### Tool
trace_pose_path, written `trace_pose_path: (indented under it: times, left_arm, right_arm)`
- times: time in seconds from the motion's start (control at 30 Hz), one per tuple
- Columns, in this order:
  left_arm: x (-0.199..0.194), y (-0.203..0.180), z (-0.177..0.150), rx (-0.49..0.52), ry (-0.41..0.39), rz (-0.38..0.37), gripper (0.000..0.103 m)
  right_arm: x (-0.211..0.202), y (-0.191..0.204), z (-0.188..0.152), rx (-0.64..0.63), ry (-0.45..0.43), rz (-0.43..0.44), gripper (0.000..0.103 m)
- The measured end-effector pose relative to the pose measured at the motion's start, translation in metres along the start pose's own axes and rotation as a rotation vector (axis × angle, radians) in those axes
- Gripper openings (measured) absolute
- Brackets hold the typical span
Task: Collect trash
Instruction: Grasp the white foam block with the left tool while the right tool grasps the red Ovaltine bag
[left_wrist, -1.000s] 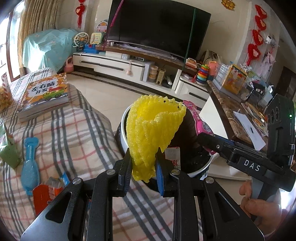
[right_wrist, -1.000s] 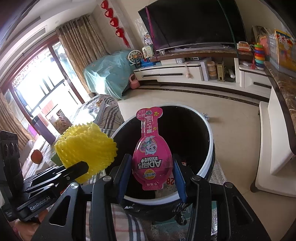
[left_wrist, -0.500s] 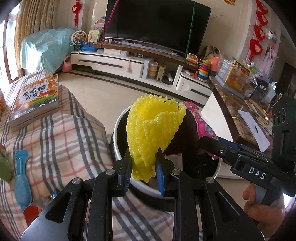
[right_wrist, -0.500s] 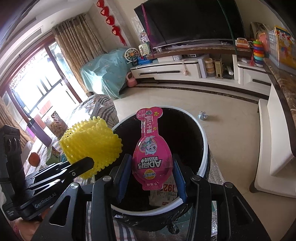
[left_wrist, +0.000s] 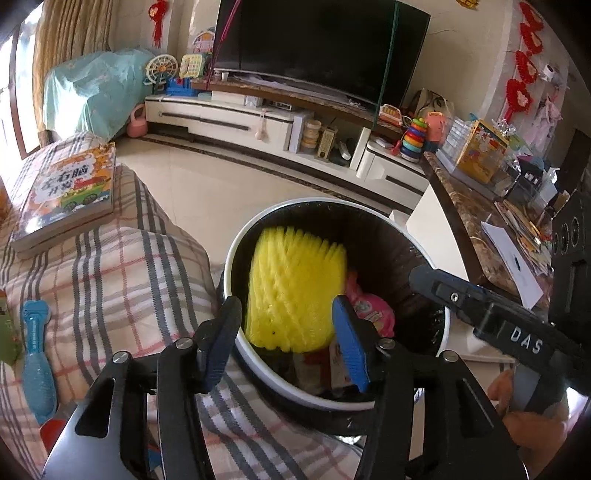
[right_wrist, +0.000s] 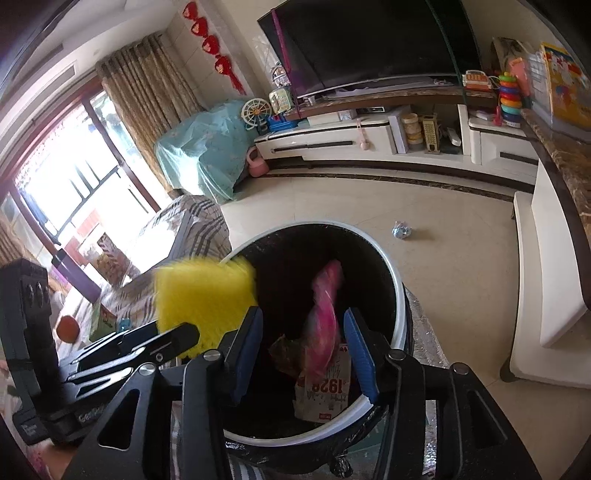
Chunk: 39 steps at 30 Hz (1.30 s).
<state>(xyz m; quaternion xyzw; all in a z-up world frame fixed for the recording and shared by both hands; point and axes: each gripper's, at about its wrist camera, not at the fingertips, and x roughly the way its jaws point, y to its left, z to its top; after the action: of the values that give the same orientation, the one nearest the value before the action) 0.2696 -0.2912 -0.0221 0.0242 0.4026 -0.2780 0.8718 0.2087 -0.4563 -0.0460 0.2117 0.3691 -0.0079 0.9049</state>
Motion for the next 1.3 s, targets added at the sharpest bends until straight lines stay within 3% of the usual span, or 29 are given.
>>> trace_pose_path:
  times: [0.47, 1.3]
  left_arm:
    - [-0.06, 0.033, -0.044, -0.069, -0.065, 0.013, 0.06]
    - [-0.141, 0.159, -0.121, -0.303, -0.118, 0.172, 0.06]
  right_arm:
    - [-0.028, 0.026, -0.023, -0.017, -0.065, 0.029, 0.073]
    - [-0.007, 0.14, -0.09, -0.147, 0.052, 0.188, 0.081]
